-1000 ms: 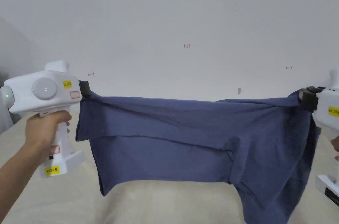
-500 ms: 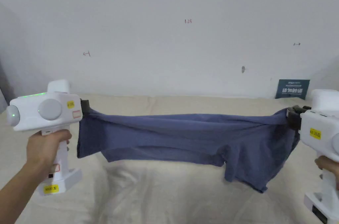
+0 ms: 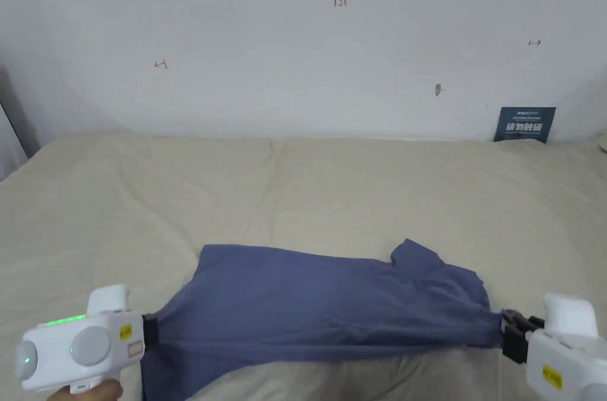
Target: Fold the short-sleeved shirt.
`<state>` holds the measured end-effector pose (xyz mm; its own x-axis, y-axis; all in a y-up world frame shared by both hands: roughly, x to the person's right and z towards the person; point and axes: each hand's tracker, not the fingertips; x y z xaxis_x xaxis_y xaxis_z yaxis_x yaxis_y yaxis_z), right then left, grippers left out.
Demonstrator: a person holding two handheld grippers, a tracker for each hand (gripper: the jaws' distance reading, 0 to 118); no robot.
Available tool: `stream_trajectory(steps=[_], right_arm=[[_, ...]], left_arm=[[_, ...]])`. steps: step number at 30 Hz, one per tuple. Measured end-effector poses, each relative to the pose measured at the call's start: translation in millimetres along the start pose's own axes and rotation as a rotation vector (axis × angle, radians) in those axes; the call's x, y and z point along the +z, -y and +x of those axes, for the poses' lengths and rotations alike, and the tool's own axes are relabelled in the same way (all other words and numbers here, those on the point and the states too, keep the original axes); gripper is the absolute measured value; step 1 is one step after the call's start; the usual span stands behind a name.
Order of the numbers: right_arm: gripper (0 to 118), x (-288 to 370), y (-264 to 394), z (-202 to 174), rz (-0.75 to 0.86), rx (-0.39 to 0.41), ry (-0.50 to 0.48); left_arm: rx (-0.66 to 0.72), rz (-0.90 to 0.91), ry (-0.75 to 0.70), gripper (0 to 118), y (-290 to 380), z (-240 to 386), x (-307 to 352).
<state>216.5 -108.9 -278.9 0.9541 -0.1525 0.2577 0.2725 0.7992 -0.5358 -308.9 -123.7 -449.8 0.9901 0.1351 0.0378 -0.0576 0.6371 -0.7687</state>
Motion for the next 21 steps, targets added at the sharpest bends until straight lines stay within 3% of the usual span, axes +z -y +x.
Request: stream_trajectory(steps=[11, 21], right_arm=[[7, 82.0, 108.0, 22.7, -0.053, -0.112, 0.002], [7, 65.1, 186.2, 17.7, -0.366, -0.088, 0.11]], left_arm=[[0.057, -0.091, -0.024, 6, 115.8, -42.2, 57.1], [0.047, -0.265, -0.103, 6, 175.2, -51.2, 35.5]])
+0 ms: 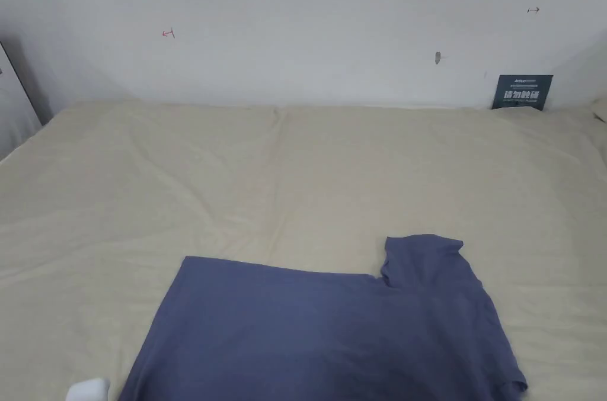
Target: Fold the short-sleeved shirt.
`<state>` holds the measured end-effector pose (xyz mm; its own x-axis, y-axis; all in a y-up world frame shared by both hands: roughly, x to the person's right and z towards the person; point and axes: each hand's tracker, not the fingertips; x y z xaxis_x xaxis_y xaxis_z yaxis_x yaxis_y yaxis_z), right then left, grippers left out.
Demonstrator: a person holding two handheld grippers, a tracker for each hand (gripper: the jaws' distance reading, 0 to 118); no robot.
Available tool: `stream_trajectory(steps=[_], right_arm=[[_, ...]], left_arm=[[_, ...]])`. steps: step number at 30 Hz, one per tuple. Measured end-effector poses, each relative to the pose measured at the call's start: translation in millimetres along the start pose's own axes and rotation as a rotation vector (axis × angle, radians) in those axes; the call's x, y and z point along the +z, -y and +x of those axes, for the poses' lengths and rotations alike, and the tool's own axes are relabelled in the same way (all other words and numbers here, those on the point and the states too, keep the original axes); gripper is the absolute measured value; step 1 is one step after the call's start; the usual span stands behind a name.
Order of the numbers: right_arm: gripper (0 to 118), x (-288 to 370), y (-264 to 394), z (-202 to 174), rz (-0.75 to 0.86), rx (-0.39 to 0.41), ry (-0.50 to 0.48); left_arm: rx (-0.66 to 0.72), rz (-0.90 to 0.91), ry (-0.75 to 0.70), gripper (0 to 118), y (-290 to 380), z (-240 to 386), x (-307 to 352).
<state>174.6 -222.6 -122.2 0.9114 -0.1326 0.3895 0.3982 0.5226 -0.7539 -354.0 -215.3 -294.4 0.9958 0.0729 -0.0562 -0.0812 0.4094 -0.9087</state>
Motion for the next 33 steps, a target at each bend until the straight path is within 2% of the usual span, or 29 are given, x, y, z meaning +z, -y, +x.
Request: stream_trajectory(steps=[3, 4, 5, 6, 7, 8, 11, 17, 21, 24, 26, 27, 28, 29, 30, 31, 33], right_arm=[[11, -8.5, -2.6, 9.3, -0.014, -0.047, -0.01], [23, -2.9, -5.2, 10.0, 0.002, -0.058, -0.001], [41, 1.3, -8.9, 11.2, 0.024, -0.053, 0.019], [63, 8.1, -15.6, 9.4, 0.047, -0.045, 0.031], [82, 14.2, -22.3, 7.9, 0.069, -0.037, 0.032], [83, 26.7, -31.6, 4.6, 0.116, -0.021, 0.034], [83, 64.6, -63.2, -11.7, 0.257, -0.002, -0.02], [83, 135.8, -119.7, -43.9, 0.621, 0.102, -0.064], [83, 166.5, -133.5, -73.0, 0.793, 0.177, -0.045], [83, 177.5, -133.8, -86.4, 0.862, 0.198, 0.003], [78, 186.0, -129.7, -101.7, 0.894, 0.204, 0.011], [69, 187.9, -128.4, -104.6, 0.903, 0.207, 0.012], [54, 184.5, -131.5, -100.9, 0.904, 0.214, 0.012], [29, 182.0, -132.7, -100.3, 0.909, 0.222, 0.013], [1, 180.4, -133.3, -100.9, 0.916, 0.227, 0.031], [0, 176.8, -132.2, -101.8, 0.938, 0.23, 0.031], [0, 173.2, -138.0, -100.7, 0.913, 0.248, 0.0]], left_arm=[[0.01, 0.017, -0.015, 6, -0.9, 6.0, 2.8], [-0.001, 0.019, -0.025, 11, -2.3, 7.9, 4.4], [-0.013, 0.023, -0.03, 26, -2.8, 9.5, 7.1], [-0.034, 0.028, -0.04, 51, -4.8, 12.4, 12.3], [-0.043, 0.041, -0.037, 90, -7.3, 16.2, 20.7], [-0.055, 0.073, -0.009, 108, -11.9, 20.0, 29.5], [-0.053, 0.244, 0.078, 111, -28.6, 38.3, 71.7], [-0.142, 0.618, 0.157, 111, -66.0, 92.6, 161.7], [-0.198, 0.833, 0.14, 111, -75.4, 125.2, 194.3], [-0.221, 0.941, 0.113, 111, -74.1, 143.2, 204.4], [-0.238, 0.998, 0.136, 104, -69.8, 150.2, 208.0], [-0.239, 1.008, 0.148, 96, -68.8, 152.8, 208.1], [-0.238, 1.006, 0.165, 76, -67.1, 154.5, 208.3], [-0.242, 1.006, 0.18, 53, -66.4, 155.4, 208.0], [-0.236, 1.006, 0.188, 24, -66.1, 157.1, 206.7], [-0.232, 1.003, 0.187, 0, -67.7, 156.6, 203.8], [-0.244, 0.978, 0.253, 0, -69.9, 152.6, 201.8]])
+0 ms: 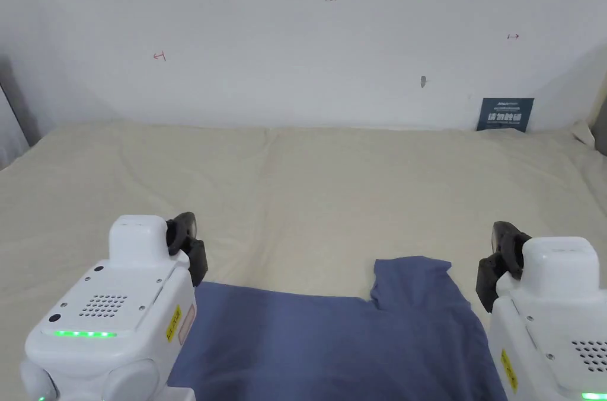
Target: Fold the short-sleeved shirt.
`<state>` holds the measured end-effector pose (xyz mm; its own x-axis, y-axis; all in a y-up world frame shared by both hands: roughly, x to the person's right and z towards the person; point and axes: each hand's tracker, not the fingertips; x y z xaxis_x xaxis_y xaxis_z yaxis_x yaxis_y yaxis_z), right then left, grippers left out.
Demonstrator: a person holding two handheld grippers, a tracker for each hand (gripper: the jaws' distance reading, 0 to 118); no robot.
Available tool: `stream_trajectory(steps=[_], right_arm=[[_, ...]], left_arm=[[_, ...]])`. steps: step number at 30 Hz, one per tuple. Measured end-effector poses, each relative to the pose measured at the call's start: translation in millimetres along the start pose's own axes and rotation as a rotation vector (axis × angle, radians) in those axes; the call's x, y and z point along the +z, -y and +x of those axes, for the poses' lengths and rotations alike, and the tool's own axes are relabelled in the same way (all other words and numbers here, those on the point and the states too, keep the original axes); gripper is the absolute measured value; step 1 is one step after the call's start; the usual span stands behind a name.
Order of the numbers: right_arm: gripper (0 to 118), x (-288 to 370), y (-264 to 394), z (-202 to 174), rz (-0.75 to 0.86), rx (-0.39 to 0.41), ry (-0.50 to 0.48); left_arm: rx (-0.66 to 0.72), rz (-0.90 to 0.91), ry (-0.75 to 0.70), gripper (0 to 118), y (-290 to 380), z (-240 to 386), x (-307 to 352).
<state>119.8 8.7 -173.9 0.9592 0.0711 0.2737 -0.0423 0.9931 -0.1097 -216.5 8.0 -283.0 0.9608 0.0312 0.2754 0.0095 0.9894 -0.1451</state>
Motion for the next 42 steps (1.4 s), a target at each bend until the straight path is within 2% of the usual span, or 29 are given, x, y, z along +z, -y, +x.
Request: stream_trajectory(steps=[7, 12, 13, 16, 18, 20, 22, 23, 28, 29, 31, 33, 35, 36, 37, 39, 40, 42], right_arm=[[0, -23.2, 7.1, -1.8, -0.023, -0.019, -0.003], [0, -46.1, 10.8, -6.6, -0.05, -0.005, -0.006], [0, -52.1, 13.2, -6.9, -0.06, -0.004, -0.007], [0, -71.0, 20.8, -7.8, -0.09, -0.002, -0.006], [0, -81.6, 27.1, -7.9, -0.113, 0.004, 0.001], [0, -95.0, 33.2, -6.8, -0.138, 0.012, 0.007], [0, -106.8, 41.1, -5.5, -0.162, 0.019, 0.015], [0, -113.3, 45.1, -4.8, -0.176, 0.023, 0.022], [0, -141.7, 64.8, 1.1, -0.241, 0.018, 0.05], [0, -145.7, 68.7, 2.8, -0.253, 0.011, 0.053], [0, -152.6, 75.8, 6.4, -0.277, 0.002, 0.057], [0, -161.4, 82.6, 10.4, -0.309, -0.008, 0.055], [0, -172.7, 89.2, 14.3, -0.366, -0.038, 0.056], [7, -178.1, 89.0, 12.9, -0.402, -0.053, 0.058], [30, -186.2, 92.5, 15.6, -0.438, -0.076, 0.049], [84, -206.6, 103.0, 22.9, -0.526, -0.119, 0.025], [97, -222.8, 112.3, 34.2, -0.565, -0.162, 0.005], [96, -246.7, 129.4, 47.5, -0.656, -0.144, 0.007]], left_arm=[[-0.029, -0.167, -0.005, 0, 10.5, -17.6, -39.6], [-0.023, -0.387, 0.037, 0, 24.1, -47.1, -110.3], [-0.009, -0.485, 0.06, 0, 28.6, -55.7, -132.4], [0.059, -0.583, 0.026, 3, 50.8, -80.3, -184.2], [0.085, -0.69, -0.017, 29, 66.6, -96.1, -220.6], [0.122, -0.771, -0.077, 43, 84.8, -113.0, -253.2], [0.159, -0.849, -0.106, 98, 105.0, -127.9, -280.7], [0.158, -0.855, -0.117, 104, 114.3, -134.2, -292.6], [0.129, -0.959, -0.179, 102, 155.3, -149.6, -329.7], [0.12, -0.983, -0.173, 97, 162.9, -149.9, -331.8], [0.094, -1.018, -0.149, 77, 175.6, -146.8, -332.4], [0.066, -0.964, -0.17, 76, 177.5, -140.4, -327.6], [0.072, -0.944, -0.152, 55, 173.9, -134.4, -320.9], [0.06, -0.92, -0.14, 32, 172.0, -130.9, -318.7], [0.049, -0.902, -0.13, 3, 170.3, -126.8, -316.8], [0.043, -0.899, -0.119, 3, 161.9, -124.8, -313.8], [0.047, -0.887, -0.108, 3, 156.2, -125.5, -310.7], [0.108, -0.813, -0.089, 3, 142.9, -123.3, -299.5]])
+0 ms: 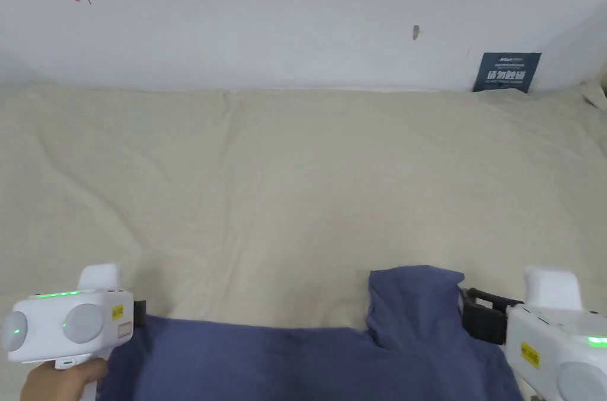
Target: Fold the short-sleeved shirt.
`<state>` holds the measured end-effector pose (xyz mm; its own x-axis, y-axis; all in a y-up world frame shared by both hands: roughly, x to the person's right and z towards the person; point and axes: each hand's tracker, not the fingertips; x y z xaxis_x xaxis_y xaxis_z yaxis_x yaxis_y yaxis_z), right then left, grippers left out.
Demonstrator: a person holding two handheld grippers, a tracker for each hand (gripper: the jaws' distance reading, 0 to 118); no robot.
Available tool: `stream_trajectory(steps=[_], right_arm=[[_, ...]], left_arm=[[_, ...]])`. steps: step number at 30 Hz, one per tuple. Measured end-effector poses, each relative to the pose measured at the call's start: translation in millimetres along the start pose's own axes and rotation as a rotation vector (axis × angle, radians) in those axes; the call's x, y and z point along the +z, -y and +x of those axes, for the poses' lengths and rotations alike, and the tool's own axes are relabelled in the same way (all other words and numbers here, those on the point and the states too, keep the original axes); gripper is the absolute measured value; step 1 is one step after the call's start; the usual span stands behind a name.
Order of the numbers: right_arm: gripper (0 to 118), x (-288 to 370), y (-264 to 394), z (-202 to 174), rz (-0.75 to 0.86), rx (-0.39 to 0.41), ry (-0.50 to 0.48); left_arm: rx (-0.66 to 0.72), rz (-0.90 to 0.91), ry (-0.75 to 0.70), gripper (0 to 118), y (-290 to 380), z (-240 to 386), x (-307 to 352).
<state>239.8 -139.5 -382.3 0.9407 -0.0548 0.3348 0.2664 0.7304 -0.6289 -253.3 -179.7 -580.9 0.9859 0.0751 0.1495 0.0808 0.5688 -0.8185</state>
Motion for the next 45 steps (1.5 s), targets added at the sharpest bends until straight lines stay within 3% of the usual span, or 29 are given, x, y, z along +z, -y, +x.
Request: stream_trajectory(steps=[4, 9, 12, 14, 15, 16, 21, 24, 26, 29, 32, 36, 40, 45], right_arm=[[96, -54.8, 7.4, 11.1, -0.176, 0.003, 0.034], [96, -111.4, 32.0, 14.6, -0.369, 0.026, 0.031], [81, -99.7, 38.9, 5.9, -0.292, 0.061, 0.052], [35, -89.4, 37.7, -2.4, -0.291, 0.065, 0.03], [4, -85.9, 38.0, -5.0, -0.285, 0.07, -0.02], [1, -82.4, 38.6, -7.9, -0.286, 0.082, -0.003], [1, -26.9, 29.2, -12.0, -0.135, 0.08, -0.029], [1, 43.4, 14.2, -28.8, -0.034, 0.109, -0.068], [1, 67.4, -5.4, -13.2, 0.05, 0.138, -0.091], [1, 119.2, -32.7, -14.2, 0.176, 0.146, -0.129], [1, 166.7, -64.4, -19.2, 0.31, 0.146, -0.137], [1, 205.0, -117.8, -10.8, 0.452, 0.103, -0.158], [1, 238.4, -172.6, -8.7, 0.582, 0.1, -0.162], [1, 261.0, -232.3, 3.3, 0.701, 0.019, -0.216]], left_arm=[[0.039, 0.082, 0.091, 3, -4.5, 1.1, 41.6], [-0.039, 0.114, 0.083, 3, -4.6, 4.9, 70.2], [-0.04, 0.118, 0.088, 3, -0.7, 6.5, 79.6], [-0.04, 0.122, 0.084, 3, 2.6, 4.3, 84.7], [-0.038, 0.12, 0.082, 3, 4.1, 3.0, 87.0], [-0.033, 0.117, 0.08, 3, 7.1, 3.9, 86.5], [0.002, 0.135, 0.078, 3, 21.6, -2.2, 107.2], [0.007, 0.154, 0.069, 3, 26.8, -2.5, 128.8], [0.024, 0.197, 0.075, 3, 26.1, -3.4, 151.4], [0.091, 0.273, 0.155, 3, 14.1, -1.9, 196.5], [0.066, 0.38, 0.164, 3, -6.3, 7.2, 244.3], [0.002, 0.491, 0.104, 3, -43.7, 20.2, 295.2], [0.031, 0.601, 0.126, 3, -92.2, 25.4, 342.6], [0.058, 0.683, 0.134, 3, -145.4, 30.7, 378.3]])
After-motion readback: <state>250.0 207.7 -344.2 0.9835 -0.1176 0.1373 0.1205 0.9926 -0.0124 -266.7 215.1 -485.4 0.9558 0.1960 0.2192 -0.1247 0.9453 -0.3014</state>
